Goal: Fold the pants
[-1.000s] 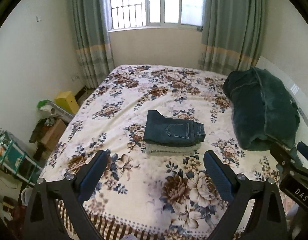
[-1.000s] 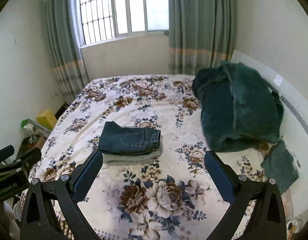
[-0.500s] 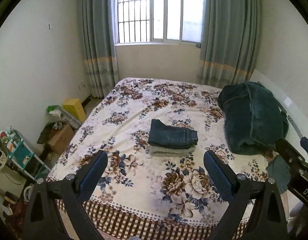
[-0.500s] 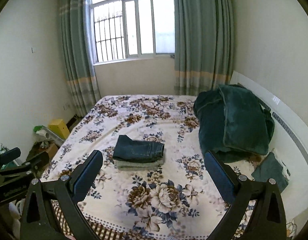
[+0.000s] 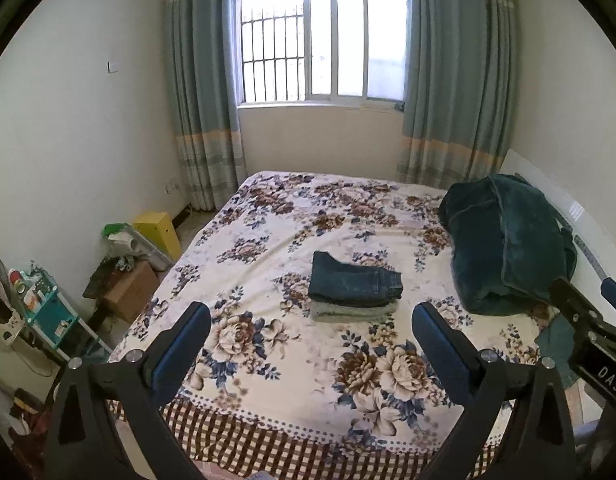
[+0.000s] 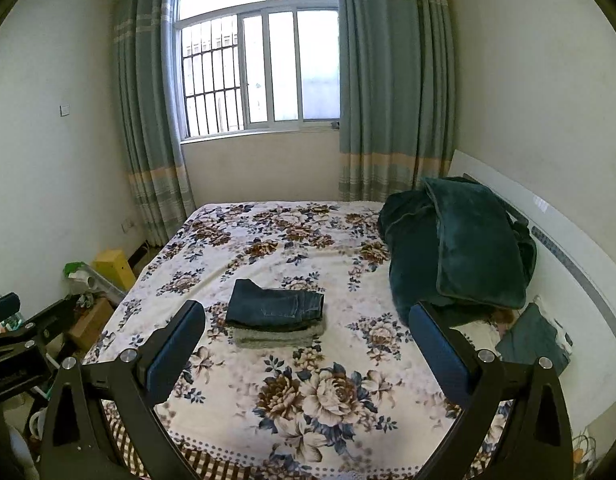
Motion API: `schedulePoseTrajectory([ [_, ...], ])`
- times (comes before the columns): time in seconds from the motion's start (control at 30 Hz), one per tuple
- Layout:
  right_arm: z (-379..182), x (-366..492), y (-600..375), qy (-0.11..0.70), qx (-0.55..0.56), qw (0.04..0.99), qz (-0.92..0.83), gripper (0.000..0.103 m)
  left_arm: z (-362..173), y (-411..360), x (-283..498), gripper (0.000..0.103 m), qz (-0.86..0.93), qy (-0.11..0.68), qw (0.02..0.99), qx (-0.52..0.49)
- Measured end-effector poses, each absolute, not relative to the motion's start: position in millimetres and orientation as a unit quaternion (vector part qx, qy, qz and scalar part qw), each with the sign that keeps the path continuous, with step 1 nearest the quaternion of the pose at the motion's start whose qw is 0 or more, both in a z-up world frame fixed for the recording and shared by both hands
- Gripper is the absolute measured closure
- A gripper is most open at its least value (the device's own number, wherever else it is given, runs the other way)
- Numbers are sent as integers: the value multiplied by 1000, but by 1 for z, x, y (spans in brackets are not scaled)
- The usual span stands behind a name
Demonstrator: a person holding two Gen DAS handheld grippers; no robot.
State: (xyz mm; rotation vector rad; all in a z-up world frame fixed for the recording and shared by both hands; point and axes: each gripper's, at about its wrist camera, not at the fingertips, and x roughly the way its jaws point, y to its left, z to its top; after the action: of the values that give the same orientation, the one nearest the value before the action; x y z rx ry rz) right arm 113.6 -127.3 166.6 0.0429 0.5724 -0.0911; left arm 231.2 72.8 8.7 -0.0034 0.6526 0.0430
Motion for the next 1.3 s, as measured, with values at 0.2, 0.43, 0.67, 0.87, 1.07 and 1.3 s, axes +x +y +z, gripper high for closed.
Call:
schedulePoseTrajectory([
  [0.2,162,119,-128,288,24,956,-43,0,6,74,229,0,27,323,946,3],
  [0.43,152,128,-130,295,22,955,-35,0,4,74,228,0,26,322,946,4],
  [0.67,149,133,-130,297,20,954,-31,0,6,76,230,0,24,321,947,4],
  [0.87,147,136,-128,298,22,954,-26,0,7,76,232,0,24,319,947,6],
  [1.07,146,139,-125,300,20,953,-22,0,7,76,233,0,22,320,947,4],
  [1.3,143,142,-123,304,21,952,-17,0,7,78,234,0,23,319,947,5],
])
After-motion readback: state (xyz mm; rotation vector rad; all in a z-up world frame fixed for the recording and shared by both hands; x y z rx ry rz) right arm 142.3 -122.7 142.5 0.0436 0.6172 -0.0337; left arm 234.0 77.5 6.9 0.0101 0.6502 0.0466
